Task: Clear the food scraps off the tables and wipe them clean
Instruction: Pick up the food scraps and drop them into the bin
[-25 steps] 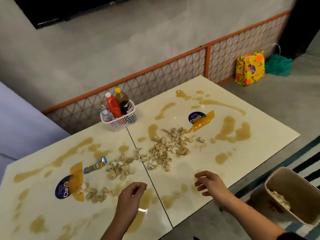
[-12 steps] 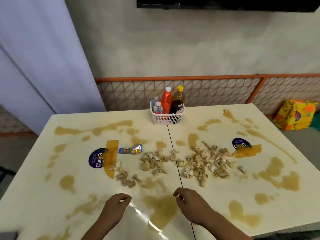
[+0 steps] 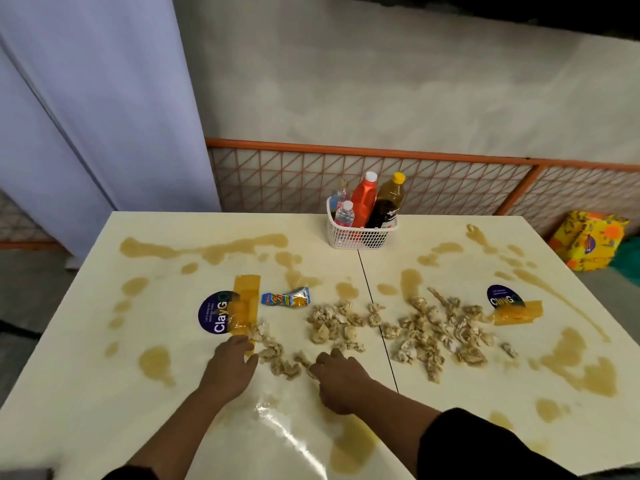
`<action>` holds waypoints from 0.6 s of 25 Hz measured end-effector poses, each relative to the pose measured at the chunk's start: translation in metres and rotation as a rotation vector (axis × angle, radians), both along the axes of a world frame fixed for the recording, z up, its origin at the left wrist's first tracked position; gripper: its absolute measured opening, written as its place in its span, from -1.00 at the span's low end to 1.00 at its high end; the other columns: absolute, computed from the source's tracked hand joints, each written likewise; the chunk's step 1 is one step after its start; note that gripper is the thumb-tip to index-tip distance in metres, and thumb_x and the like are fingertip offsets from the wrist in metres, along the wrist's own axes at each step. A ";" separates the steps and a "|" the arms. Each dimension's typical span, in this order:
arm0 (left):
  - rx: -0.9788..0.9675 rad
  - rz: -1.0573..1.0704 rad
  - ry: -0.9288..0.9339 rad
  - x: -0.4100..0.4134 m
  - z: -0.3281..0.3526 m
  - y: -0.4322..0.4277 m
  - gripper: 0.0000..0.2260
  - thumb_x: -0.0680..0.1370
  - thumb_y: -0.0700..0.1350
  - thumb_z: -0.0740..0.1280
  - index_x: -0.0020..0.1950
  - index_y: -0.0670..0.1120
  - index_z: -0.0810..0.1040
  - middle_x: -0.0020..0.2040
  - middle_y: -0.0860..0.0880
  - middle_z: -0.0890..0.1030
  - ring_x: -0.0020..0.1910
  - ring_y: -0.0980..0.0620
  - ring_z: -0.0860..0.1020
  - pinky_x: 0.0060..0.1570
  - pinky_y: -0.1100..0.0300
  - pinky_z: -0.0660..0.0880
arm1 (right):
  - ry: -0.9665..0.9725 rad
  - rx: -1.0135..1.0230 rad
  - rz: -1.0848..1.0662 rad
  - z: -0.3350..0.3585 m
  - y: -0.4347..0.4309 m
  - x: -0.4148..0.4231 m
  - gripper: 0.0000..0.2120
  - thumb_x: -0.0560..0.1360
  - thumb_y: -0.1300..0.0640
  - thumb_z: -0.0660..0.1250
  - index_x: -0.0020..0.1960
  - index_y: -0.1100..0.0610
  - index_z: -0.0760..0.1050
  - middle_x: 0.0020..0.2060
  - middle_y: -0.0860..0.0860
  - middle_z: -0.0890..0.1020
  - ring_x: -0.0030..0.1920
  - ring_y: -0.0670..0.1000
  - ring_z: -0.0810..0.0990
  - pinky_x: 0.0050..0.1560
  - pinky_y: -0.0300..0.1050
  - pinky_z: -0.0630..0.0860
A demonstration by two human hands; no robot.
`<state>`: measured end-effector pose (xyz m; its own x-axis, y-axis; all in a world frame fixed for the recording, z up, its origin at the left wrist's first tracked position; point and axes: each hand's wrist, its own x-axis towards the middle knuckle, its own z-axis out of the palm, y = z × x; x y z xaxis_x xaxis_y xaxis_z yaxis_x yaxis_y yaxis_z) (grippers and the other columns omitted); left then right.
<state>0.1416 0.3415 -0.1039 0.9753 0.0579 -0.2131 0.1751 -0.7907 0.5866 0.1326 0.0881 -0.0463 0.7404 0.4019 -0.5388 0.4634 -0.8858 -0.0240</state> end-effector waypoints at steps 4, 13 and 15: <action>0.220 -0.184 0.030 0.025 0.002 0.015 -0.71 0.61 0.04 0.26 0.29 0.03 0.58 0.49 0.07 0.36 0.40 -0.07 0.36 0.26 0.01 0.43 | 0.029 -0.057 -0.024 -0.008 0.019 0.010 -0.50 0.62 0.08 0.14 0.55 0.05 0.24 0.51 0.09 0.24 0.48 0.25 0.18 0.33 0.24 0.37; 0.331 -0.340 0.104 0.036 -0.011 0.022 -0.71 0.61 0.07 0.20 0.25 0.05 0.57 0.39 0.09 0.44 0.40 -0.02 0.33 0.17 0.02 0.45 | 0.080 -0.149 -0.078 -0.023 0.036 0.020 -0.50 0.62 0.04 0.16 0.55 0.02 0.24 0.47 0.12 0.28 0.49 0.30 0.14 0.32 0.27 0.34; 0.358 -0.339 0.095 0.039 -0.011 0.020 -0.70 0.62 0.06 0.20 0.28 0.06 0.56 0.40 0.07 0.41 0.43 -0.02 0.31 0.19 0.01 0.45 | 0.095 -0.169 -0.073 -0.025 0.034 0.021 -0.50 0.62 0.04 0.15 0.55 0.02 0.24 0.47 0.12 0.28 0.50 0.31 0.13 0.32 0.28 0.34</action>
<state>0.1803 0.3617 -0.1150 0.9291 -0.1734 -0.3268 -0.0873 -0.9612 0.2618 0.1537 0.1225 -0.0717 0.7068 0.2467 -0.6630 0.4003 -0.9122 0.0872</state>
